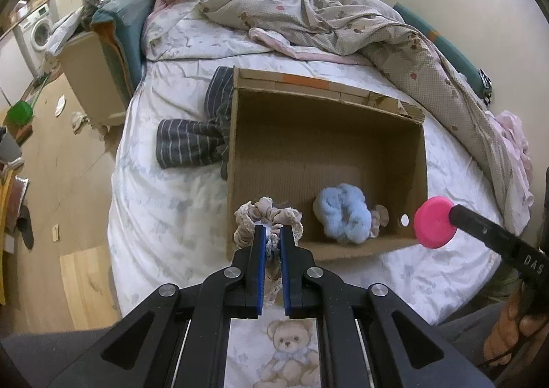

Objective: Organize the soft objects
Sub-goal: 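Lift the duck and scrunchie and carry both over the box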

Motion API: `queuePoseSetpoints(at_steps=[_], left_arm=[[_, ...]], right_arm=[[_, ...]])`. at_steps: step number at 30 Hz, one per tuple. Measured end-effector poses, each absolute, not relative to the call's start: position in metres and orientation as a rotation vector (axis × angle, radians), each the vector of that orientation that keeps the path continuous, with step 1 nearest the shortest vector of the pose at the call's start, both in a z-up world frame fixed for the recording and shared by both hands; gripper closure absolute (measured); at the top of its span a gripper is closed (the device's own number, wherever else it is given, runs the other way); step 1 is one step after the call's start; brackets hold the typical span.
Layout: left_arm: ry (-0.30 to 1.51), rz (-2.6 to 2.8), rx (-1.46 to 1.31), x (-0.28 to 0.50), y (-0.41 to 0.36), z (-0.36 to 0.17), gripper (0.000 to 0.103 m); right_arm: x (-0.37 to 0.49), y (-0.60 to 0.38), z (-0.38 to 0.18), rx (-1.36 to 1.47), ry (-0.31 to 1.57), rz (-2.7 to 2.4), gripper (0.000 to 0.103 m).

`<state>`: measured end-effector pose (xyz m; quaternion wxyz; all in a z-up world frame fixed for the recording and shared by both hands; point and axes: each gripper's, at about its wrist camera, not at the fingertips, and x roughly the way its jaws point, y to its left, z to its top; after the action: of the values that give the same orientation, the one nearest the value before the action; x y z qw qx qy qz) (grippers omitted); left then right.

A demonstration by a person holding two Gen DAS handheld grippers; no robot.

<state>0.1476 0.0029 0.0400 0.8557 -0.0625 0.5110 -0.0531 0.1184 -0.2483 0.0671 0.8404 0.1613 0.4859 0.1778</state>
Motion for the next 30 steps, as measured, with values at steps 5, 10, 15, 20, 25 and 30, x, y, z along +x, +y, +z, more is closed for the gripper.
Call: queuePoseSetpoints(at_steps=[5, 10, 15, 20, 25, 30], left_arm=[[1.085, -0.128, -0.105, 0.165, -0.006, 0.027, 0.096], [1.086, -0.135, -0.101, 0.184, -0.012, 0.013, 0.096], [1.070, -0.143, -0.089, 0.197, -0.016, -0.010, 0.096], [1.080, -0.140, -0.059, 0.200, -0.017, -0.030, 0.095], [1.100, -0.160, -0.077, 0.202, -0.017, -0.038, 0.095], [1.098, -0.154, -0.065, 0.203, -0.021, -0.038, 0.095]], right_arm=[[0.131, -0.260, 0.053, 0.374, 1.030, 0.347, 0.085], [0.139, -0.268, 0.026, 0.388, 1.056, 0.304, 0.085], [0.143, -0.277, 0.005, 0.413, 1.085, 0.260, 0.085], [0.143, -0.283, -0.005, 0.393, 1.103, 0.236, 0.085], [0.150, -0.283, -0.013, 0.370, 1.125, 0.225, 0.085], [0.157, -0.270, -0.025, 0.353, 1.166, 0.224, 0.085]])
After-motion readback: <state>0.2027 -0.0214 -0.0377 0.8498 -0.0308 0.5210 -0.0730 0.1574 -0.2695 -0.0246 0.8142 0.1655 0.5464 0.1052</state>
